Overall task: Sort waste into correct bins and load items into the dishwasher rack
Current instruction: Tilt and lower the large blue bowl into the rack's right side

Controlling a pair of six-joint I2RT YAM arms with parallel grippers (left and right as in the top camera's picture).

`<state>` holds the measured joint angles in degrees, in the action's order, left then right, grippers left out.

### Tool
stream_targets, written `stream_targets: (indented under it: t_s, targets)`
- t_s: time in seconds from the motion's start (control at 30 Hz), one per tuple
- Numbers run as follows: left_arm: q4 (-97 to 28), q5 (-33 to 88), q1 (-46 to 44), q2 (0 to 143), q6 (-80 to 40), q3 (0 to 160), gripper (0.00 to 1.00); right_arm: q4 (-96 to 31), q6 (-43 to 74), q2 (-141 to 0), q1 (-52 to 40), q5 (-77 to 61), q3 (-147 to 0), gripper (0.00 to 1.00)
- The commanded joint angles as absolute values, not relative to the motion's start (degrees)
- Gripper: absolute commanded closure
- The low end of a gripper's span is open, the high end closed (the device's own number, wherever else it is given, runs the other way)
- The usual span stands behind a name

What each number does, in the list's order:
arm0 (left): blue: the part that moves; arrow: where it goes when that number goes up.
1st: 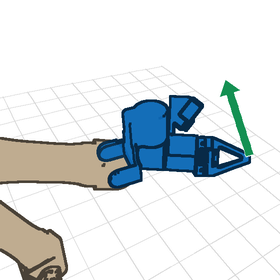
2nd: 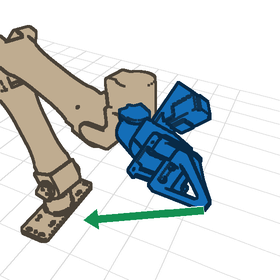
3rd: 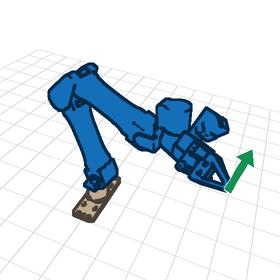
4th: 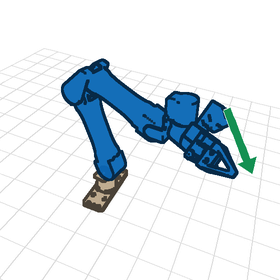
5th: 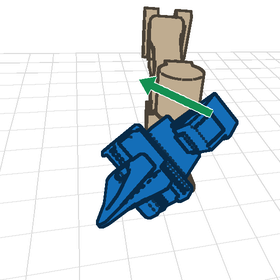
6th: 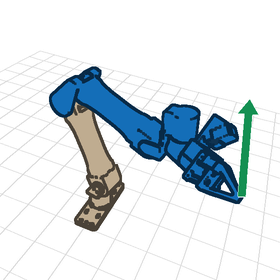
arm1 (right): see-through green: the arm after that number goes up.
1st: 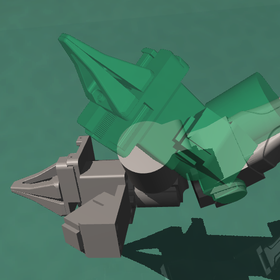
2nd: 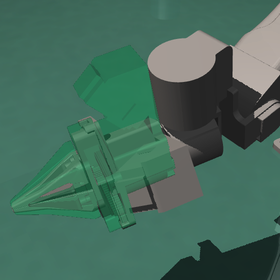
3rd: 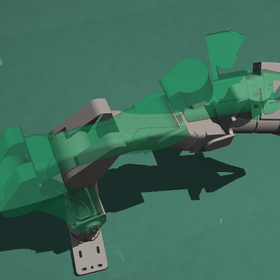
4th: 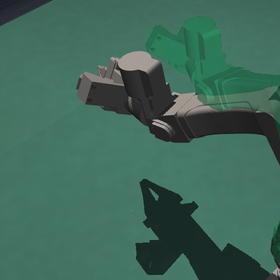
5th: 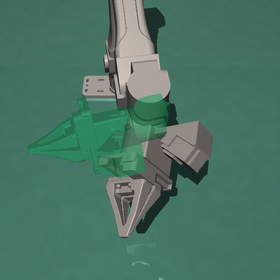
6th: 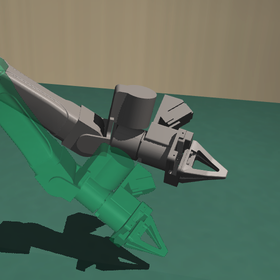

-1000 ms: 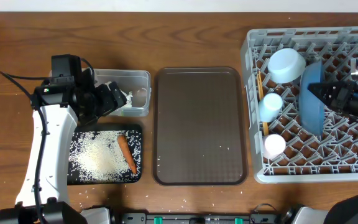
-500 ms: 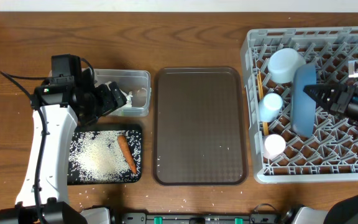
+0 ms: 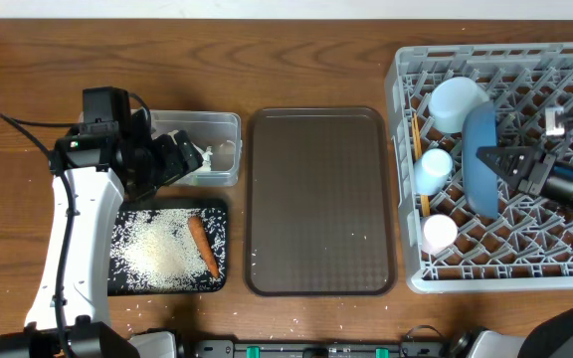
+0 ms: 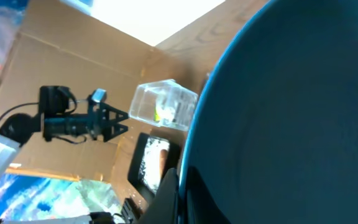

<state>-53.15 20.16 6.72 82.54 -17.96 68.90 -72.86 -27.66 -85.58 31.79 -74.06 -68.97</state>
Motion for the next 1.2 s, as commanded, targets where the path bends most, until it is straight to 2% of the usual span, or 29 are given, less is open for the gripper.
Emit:
stream_targets:
  t_s: [0.0, 0.1, 0.2, 0.57, 0.97, 1.17]
  targets:
    - [-53.3, 19.6, 6.9, 82.6, -17.4, 69.2, 0.06, -72.7, -31.0, -85.4, 32.2, -78.9, -65.5, 0.99]
    - [-53.3, 19.6, 6.9, 82.6, -17.4, 69.2, 0.05, -71.5, -31.0, -85.4, 32.2, -80.6, -64.6, 0.99]
    - [-53.3, 19.6, 6.9, 82.6, -17.4, 69.2, 0.06, -71.5, -30.9, -85.4, 32.2, -89.1, -64.6, 0.99]
    - [-53.3, 19.6, 7.0, 82.6, -17.4, 69.2, 0.06, -70.0, -28.4, -85.4, 32.4, -89.2, -65.0, 0.99]
    - [-53.3, 19.6, 6.9, 82.6, -17.4, 69.2, 0.06, -68.6, -27.3, -85.4, 39.8, -69.5, -65.0, 0.99]
    - [-53.3, 19.6, 6.9, 82.6, -17.4, 69.2, 0.05, -66.1, -23.6, -85.4, 43.0, -67.0, -65.0, 0.99]
